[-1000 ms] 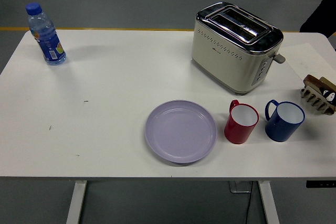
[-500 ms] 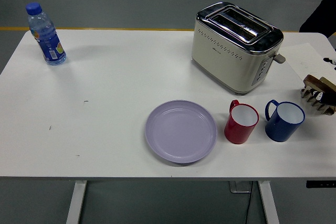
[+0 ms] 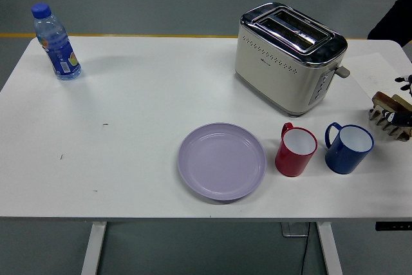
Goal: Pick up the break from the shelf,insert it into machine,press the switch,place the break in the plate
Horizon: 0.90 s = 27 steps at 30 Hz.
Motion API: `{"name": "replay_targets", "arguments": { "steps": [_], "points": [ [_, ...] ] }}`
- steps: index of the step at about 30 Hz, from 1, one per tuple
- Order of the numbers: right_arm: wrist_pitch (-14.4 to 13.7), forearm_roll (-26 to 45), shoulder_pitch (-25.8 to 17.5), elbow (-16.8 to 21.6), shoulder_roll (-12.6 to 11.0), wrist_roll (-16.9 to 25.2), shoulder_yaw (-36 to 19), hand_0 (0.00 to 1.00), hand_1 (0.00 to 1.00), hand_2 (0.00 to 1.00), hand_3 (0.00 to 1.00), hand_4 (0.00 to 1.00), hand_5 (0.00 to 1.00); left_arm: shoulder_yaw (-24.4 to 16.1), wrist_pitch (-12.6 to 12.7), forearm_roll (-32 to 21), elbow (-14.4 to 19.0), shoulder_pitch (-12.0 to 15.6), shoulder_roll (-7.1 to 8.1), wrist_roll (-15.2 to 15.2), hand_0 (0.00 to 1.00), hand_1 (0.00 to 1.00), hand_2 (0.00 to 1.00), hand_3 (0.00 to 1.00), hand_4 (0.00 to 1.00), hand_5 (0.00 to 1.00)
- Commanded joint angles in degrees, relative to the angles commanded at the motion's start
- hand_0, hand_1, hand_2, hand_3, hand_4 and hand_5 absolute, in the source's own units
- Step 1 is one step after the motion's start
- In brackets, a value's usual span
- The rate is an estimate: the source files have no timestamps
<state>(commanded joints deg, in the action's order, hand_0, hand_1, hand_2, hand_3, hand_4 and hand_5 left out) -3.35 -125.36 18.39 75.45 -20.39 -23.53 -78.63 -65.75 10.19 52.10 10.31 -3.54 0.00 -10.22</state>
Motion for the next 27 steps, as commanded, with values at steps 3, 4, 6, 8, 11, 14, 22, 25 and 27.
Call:
{"name": "replay_targets", "arguments": {
  "steps": [3,4,6,8,11,14,22,25,27],
  "points": [
    [0.24,-1.44,1.05,-1.32,-0.12,-0.85,0.85,0.718,0.624,0.619,0.707,0.828,0.162,0.05,0.06,-0.06,0.00,0.00,0.00,-0.02,0.712,0.683,0.758,0.714,0.549,0.938],
    [0.37,-1.79,1.45,-1.86,-0.17,-1.18,1.19,0.718,0.624,0.619,0.707,0.828,0.162,0.07,0.08,-0.08,0.00,0.00,0.00,-0.03,0.712,0.683,0.758,0.714,0.549,0.938],
    [0.76,-2.32,2.11,-2.80,-0.24,-1.81,1.79,0.718,0.624,0.619,0.707,0.828,0.162,0.15,0.10,-0.13,0.00,-0.01,0.00,-0.05,0.712,0.683,0.758,0.714,0.549,0.938],
    [1.10,-2.52,2.56,-3.50,-0.32,-2.21,2.26,0.718,0.624,0.619,0.707,0.828,0.162,0.17,0.13,-0.14,0.00,-0.02,0.00,-0.06,0.712,0.683,0.758,0.714,0.549,0.938],
    [1.15,-2.52,3.22,-4.65,-0.41,-2.39,3.04,0.675,0.590,0.589,0.687,0.825,0.167,0.12,0.16,-0.07,0.00,-0.02,0.00,-0.09,0.712,0.679,0.756,0.714,0.550,0.938],
    [1.07,-2.42,3.84,-5.62,-0.33,-2.37,3.70,0.675,0.590,0.589,0.687,0.825,0.167,0.03,0.18,0.02,0.00,0.02,0.00,-0.12,0.712,0.679,0.756,0.714,0.550,0.938],
    [1.16,-2.88,5.33,-7.56,0.39,-2.72,5.32,0.573,0.531,0.537,0.653,0.795,0.167,-0.16,0.19,0.43,0.00,0.08,0.00,-0.28,0.713,0.676,0.753,0.713,0.552,0.937],
    [0.85,-3.35,5.75,-8.18,0.52,-2.95,5.80,0.573,0.531,0.537,0.653,0.795,0.167,-0.17,0.21,0.51,0.00,0.11,0.00,-0.33,0.713,0.676,0.753,0.713,0.552,0.937],
    [0.54,-3.90,6.26,-8.80,0.44,-3.43,6.45,0.500,0.477,0.496,0.626,0.761,0.163,-0.19,0.23,0.56,0.00,0.18,0.00,-0.36,0.713,0.678,0.755,0.713,0.552,0.937]
  ]
}}
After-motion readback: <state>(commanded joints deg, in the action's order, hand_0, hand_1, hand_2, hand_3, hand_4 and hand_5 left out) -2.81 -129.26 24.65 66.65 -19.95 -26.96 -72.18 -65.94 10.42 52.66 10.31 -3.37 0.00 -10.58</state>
